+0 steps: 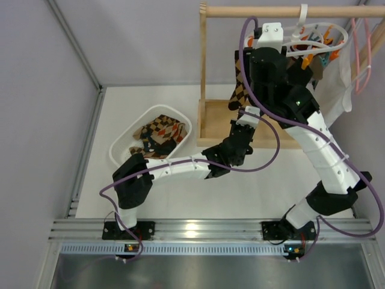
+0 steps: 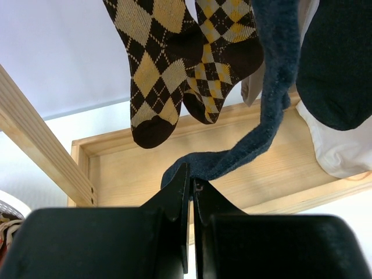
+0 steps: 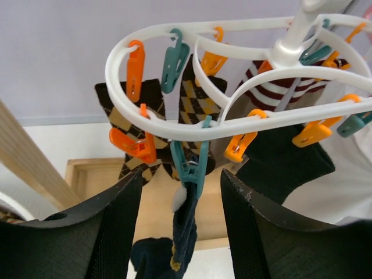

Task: Remove the socks clipped to the hanger

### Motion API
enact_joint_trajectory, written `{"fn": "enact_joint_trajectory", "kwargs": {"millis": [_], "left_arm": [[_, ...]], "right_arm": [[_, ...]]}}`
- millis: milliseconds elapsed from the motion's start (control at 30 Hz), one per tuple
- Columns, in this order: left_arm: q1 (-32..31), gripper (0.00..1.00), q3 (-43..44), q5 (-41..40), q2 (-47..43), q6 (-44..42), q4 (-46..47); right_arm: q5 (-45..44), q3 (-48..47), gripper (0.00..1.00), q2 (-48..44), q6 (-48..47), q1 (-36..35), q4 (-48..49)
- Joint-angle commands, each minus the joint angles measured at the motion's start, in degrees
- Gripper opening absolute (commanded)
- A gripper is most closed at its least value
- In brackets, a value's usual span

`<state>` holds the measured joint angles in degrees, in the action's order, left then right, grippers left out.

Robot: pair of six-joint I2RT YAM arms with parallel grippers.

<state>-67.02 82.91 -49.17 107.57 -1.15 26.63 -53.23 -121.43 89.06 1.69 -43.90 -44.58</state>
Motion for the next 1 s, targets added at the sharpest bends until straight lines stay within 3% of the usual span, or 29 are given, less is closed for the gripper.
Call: {"fn": "enact_joint_trajectory", "kwargs": {"millis": [0,967], "left_arm": [[-0.21,0.00,-0.38,-0.49,-3.07,0.80,3.16],[-0.56,0.00,-0.91,0.65,-3.51,0.97,3.16]], "right_arm": [[-5.47,-3.37,0.54,1.91,-4.59,-0.22,3.53],[-8.29,-0.74,0.46,6.22,-8.55,5.23,10.56]]}}
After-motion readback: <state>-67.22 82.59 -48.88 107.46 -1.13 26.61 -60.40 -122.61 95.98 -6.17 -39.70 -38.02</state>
